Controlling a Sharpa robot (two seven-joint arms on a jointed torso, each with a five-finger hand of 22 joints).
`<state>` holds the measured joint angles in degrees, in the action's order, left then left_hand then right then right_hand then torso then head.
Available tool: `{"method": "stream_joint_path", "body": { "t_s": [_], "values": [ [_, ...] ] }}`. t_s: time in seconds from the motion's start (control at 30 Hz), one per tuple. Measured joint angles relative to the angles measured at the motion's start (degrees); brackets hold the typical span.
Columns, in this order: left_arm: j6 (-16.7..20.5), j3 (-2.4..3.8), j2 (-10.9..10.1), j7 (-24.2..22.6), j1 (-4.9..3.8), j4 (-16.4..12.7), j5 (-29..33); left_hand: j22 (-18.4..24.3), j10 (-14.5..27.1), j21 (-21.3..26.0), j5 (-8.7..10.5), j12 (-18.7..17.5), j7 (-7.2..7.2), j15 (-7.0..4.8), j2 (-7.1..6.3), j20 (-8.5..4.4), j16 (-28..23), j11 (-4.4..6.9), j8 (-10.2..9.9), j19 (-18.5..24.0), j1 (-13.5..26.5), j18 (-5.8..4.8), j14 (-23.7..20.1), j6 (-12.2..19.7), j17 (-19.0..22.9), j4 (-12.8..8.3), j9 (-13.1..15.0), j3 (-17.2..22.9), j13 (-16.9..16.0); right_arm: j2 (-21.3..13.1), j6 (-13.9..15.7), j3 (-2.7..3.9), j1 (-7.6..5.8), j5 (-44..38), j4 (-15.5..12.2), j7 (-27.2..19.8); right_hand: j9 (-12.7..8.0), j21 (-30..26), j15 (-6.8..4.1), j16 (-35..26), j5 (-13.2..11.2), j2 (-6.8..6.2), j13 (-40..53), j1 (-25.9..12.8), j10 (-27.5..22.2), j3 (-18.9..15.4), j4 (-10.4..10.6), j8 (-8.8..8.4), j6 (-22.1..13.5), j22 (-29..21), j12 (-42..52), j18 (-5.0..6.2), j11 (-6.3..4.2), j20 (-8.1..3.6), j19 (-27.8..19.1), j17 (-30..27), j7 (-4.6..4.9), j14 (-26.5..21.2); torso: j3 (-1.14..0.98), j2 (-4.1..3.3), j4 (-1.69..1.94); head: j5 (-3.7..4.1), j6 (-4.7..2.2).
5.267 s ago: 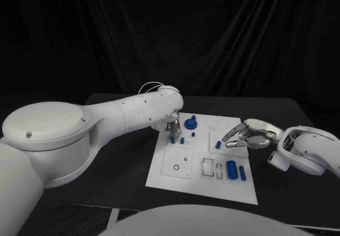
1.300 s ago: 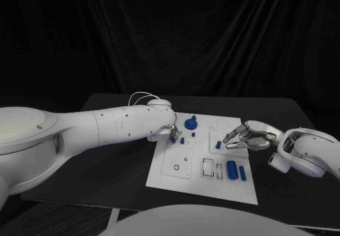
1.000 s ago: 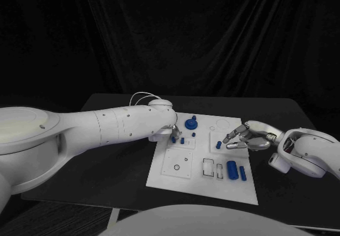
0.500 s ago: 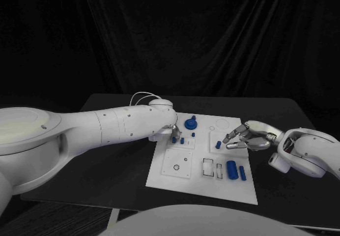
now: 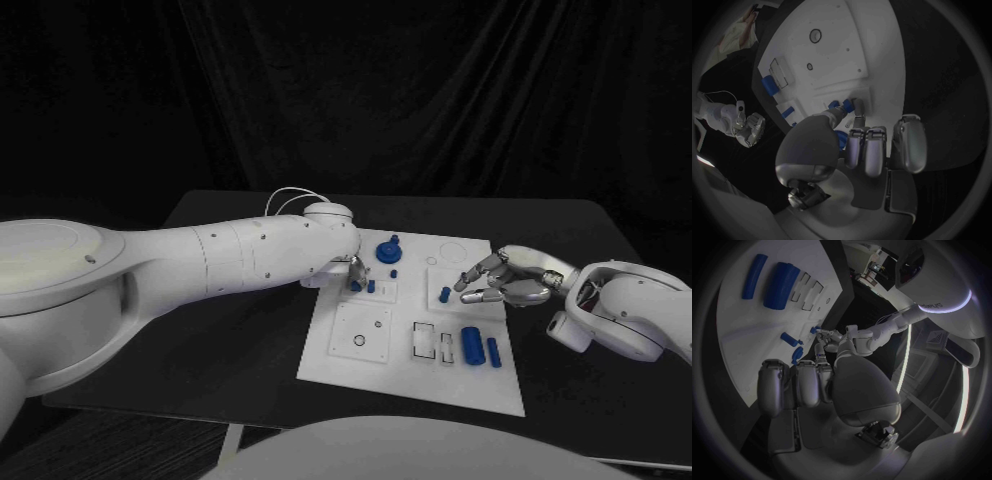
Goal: Assemble the parts on the task board
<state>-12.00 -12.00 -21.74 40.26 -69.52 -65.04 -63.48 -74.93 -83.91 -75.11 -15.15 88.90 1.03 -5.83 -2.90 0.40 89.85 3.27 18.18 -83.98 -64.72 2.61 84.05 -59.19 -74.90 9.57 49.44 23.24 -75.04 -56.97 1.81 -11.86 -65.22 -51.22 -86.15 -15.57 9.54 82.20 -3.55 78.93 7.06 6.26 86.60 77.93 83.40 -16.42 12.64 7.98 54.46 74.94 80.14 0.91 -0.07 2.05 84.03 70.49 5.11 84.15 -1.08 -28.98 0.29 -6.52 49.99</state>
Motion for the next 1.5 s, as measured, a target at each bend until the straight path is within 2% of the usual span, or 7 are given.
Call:
{"method": "stream_joint_path", "body": {
  "t_s": [0.17, 0.43, 0.6, 0.67, 0.83, 1.3, 1.5],
  "values": [
    [-0.38, 0.0, -0.05, -0.04, 0.06, -0.08, -0.61, 0.0, 0.0, 0.0, -2.12, 0.0, 0.0, 0.0, -0.44, 0.0, 0.0, 0.0, -0.58, 0.0, -0.44, 0.0, 0.0, 0.0, 0.0, -0.24, -0.12, -0.24, 0.0, 0.0, 0.0, 0.0, 0.01, 0.0, 0.0, 0.0, 0.0, 0.0, 0.0, 0.0, 0.0, 0.0, 0.0, 0.0, 0.0, 0.0, 0.0, 0.0, 0.0, 0.0, 0.0, 0.0, 0.0, 0.0, 0.0, 0.0, 0.0, 0.0, 0.0, -0.01, 0.03, 0.04, 0.0],
    [-0.74, -0.01, -0.08, -0.07, 0.07, -0.08, -1.29, 0.01, 0.0, 0.22, -3.66, 0.0, -0.1, 0.0, -0.68, 0.0, 0.0, 0.0, -1.06, 0.0, -1.25, 0.0, 0.0, -0.3, 0.0, -0.39, -0.12, -0.39, 0.0, 0.15, -0.02, 0.0, 0.04, 0.0, 0.11, 0.0, 0.0, 0.0, 0.01, 0.0, 0.0, 0.0, 0.0, 0.0, 0.0, 0.0, 0.0, 0.0, 0.0, -0.01, 0.0, 0.0, 0.0, 0.0, 0.0, 0.0, 0.0, 0.0, 0.0, 0.02, 0.03, -0.01, 0.0],
    [-0.86, -0.02, -0.15, -0.05, 0.11, 0.04, -1.52, 0.01, 0.0, 0.22, -7.52, 0.01, -0.01, -0.14, -1.79, 0.0, 0.0, -0.01, -1.11, 0.0, -3.65, 0.0, -0.15, -0.83, 0.0, -2.82, 0.19, 0.25, 0.0, 0.27, -0.04, 0.0, 0.1, 0.0, 0.22, 0.0, 0.0, 0.0, 0.01, 0.0, 0.0, 0.0, 0.0, 0.0, 0.0, 0.0, 0.0, 0.0, 0.0, -0.01, 0.0, 0.0, 0.0, 0.0, 0.0, 0.0, 0.0, -0.01, 0.0, 0.04, 0.01, -0.12, 0.0],
    [-0.85, 0.02, -0.13, -0.06, 0.11, 0.13, -1.59, 0.01, 0.0, 0.22, -8.22, 0.0, 0.19, -0.25, -2.37, 0.0, 0.0, -0.01, -1.1, 0.0, -4.9, 0.0, -0.18, -1.04, 0.0, -3.04, 0.75, 0.02, 0.0, 0.31, -0.05, 0.0, 0.13, 0.0, 0.25, 0.0, 0.0, 0.0, 0.01, 0.0, 0.0, 0.0, 0.0, 0.0, 0.0, 0.0, 0.0, 0.0, 0.0, -0.01, 0.0, 0.0, 0.0, 0.0, 0.0, 0.0, 0.0, 0.0, 0.0, 0.04, 0.01, -0.12, 0.0],
    [-0.68, 0.03, 0.3, -0.08, 0.11, 0.49, -1.64, 0.01, -0.02, 0.22, -8.38, 0.01, 0.49, -0.43, -2.95, 0.0, 0.0, -0.02, -0.22, 0.0, -6.49, 0.0, 0.0, -1.35, 0.0, -3.04, 1.63, 0.02, 0.0, 0.31, -0.05, 0.0, 0.16, 0.0, 0.29, -0.01, 0.0, -0.21, 0.06, 0.0, 0.0, 0.0, 0.0, 0.0, 0.0, 0.0, 0.0, 0.0, 0.0, -0.02, 0.0, 0.0, 0.0, 0.0, 0.0, 0.0, 0.0, 0.03, 0.0, 0.04, 0.0, 0.03, 0.0],
    [0.35, -0.03, 1.24, -0.45, 0.13, 2.06, -0.18, 0.02, -0.03, 0.22, -8.35, 0.24, 0.59, -0.42, -2.95, 0.0, 0.0, -0.03, -0.22, 0.0, -7.05, -0.01, 0.0, -1.45, 0.0, -3.04, 1.89, 0.02, 0.0, -0.02, -0.07, 0.0, 0.2, 0.0, 0.36, -0.04, 0.0, -0.21, -0.03, 0.0, 0.0, 0.0, 0.0, 0.0, 0.0, 0.0, 0.0, 0.0, 0.0, -0.03, -0.01, 0.0, 0.0, 0.0, 0.0, -0.12, 0.0, -0.2, 0.0, 0.02, -0.01, 0.42, 0.0],
    [1.44, -0.08, 0.84, -1.18, 0.19, 1.4, 0.04, 0.02, -0.12, 0.22, -8.54, 0.24, 0.62, -0.42, -2.89, 0.0, 0.0, -0.11, -0.22, 0.0, -7.13, -0.01, 0.0, -1.48, 0.0, -3.04, 2.1, 0.02, 0.0, 0.15, -0.12, 0.0, 0.27, 0.0, 0.51, -0.04, 0.0, -0.21, -0.02, 0.0, 0.0, 0.0, 0.0, 0.0, 0.0, 0.0, 0.0, 0.0, 0.0, -0.03, -0.01, 0.0, 0.0, 0.0, 0.0, -0.11, 0.0, -0.2, 0.0, -0.01, -0.01, 0.08, 0.0]
  ]
}}
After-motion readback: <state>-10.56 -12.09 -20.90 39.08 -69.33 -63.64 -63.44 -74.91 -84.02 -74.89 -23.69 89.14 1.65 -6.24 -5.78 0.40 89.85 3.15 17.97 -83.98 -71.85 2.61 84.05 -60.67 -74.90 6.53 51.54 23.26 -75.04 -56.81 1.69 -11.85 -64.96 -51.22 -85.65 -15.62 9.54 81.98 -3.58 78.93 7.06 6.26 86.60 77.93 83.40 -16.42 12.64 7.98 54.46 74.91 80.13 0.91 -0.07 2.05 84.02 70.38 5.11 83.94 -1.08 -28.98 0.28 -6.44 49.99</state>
